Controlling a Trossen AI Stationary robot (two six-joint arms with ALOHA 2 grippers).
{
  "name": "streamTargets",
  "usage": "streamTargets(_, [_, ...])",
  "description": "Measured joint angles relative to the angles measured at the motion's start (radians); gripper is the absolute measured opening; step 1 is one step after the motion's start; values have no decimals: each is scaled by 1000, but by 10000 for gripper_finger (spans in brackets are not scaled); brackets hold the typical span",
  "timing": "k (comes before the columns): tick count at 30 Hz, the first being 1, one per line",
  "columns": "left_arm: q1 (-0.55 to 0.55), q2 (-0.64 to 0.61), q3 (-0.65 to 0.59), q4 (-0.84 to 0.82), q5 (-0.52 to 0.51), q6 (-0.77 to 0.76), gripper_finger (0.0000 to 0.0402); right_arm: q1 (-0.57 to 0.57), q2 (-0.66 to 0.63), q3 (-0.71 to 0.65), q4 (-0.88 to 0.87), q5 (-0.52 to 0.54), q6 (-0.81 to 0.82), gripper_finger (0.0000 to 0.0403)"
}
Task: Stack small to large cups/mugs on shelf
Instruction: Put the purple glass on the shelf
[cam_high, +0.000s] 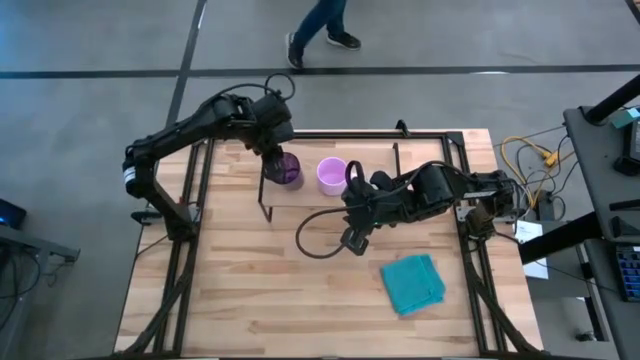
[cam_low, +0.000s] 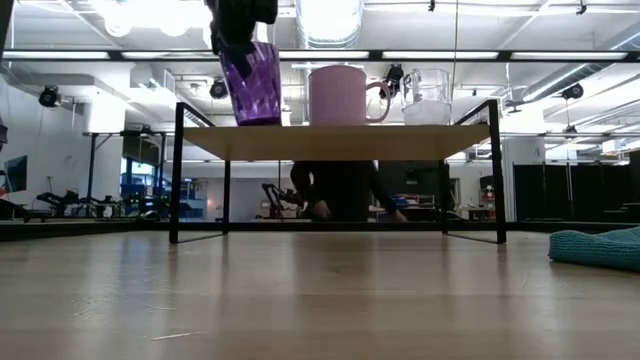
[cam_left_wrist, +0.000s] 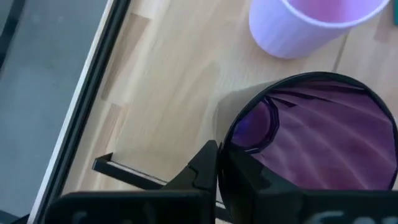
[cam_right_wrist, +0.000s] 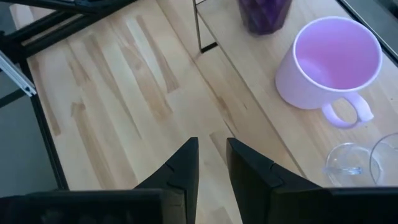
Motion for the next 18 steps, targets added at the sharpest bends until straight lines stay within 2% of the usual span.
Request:
streamTargets(10, [0, 27, 1, 10, 1, 2, 66, 0, 0, 0, -3, 1, 0, 77])
streamTargets(18, [0, 26, 5, 18, -15, 9, 74, 0, 0, 0, -4, 0, 0, 77])
